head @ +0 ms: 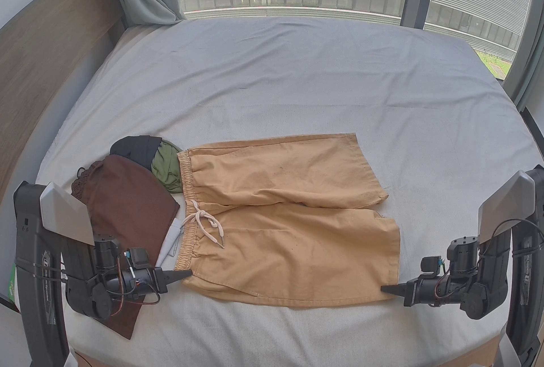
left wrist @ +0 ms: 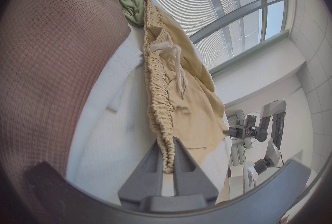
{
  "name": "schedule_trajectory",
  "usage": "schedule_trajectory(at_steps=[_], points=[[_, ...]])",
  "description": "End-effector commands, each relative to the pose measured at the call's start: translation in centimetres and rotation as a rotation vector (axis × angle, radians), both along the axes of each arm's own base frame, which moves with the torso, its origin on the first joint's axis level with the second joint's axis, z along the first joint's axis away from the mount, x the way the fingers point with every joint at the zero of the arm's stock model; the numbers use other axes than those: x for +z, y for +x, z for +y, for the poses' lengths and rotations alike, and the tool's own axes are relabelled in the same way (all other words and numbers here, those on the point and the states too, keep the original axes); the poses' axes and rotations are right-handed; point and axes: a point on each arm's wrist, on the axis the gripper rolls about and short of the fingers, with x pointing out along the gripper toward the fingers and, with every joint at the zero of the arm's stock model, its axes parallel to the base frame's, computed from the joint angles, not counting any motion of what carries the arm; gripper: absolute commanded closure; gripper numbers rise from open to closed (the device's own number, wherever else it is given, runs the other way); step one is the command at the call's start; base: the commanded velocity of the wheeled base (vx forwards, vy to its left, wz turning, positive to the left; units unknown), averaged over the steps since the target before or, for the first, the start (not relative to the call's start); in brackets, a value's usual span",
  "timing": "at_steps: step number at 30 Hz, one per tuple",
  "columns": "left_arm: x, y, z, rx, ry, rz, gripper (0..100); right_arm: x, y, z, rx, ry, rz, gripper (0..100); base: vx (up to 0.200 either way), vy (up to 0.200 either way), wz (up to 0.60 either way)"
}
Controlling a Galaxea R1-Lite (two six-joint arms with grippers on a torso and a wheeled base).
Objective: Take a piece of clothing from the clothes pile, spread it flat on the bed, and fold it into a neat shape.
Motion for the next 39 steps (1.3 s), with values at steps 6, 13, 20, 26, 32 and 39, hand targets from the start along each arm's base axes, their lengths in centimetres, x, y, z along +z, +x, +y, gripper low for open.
schedule_trajectory(at_steps=[6, 13, 20, 26, 32, 39], points=[[0.1, -2.2, 1.2, -0.054, 0.005, 0.000, 100, -0.2, -1.9, 0.0, 0.047, -0.043, 0.036, 100, 0.000, 0.000, 0.00], [0.7, -3.1, 1.4, -0.052, 0.001, 0.009, 100, -0.1, -3.6, -0.1, 0.089, -0.079, 0.067, 100, 0.000, 0.000, 0.00], [0.7, -3.7, 1.4, -0.057, -0.004, 0.028, 100, -0.2, -3.6, -0.1, 0.095, -0.087, 0.056, 100, 0.000, 0.000, 0.00], [0.6, -4.4, 1.3, -0.080, 0.020, 0.017, 100, -0.1, -3.6, -0.1, 0.098, -0.088, 0.052, 100, 0.000, 0.000, 0.00], [0.5, -5.2, 1.3, -0.097, 0.036, 0.020, 100, 0.2, -3.8, 0.0, 0.109, -0.092, 0.044, 100, 0.000, 0.000, 0.00], [0.5, -6.2, 1.5, -0.099, 0.050, 0.033, 100, 0.2, -4.3, -0.1, 0.130, -0.113, 0.041, 100, 0.000, 0.000, 0.00]])
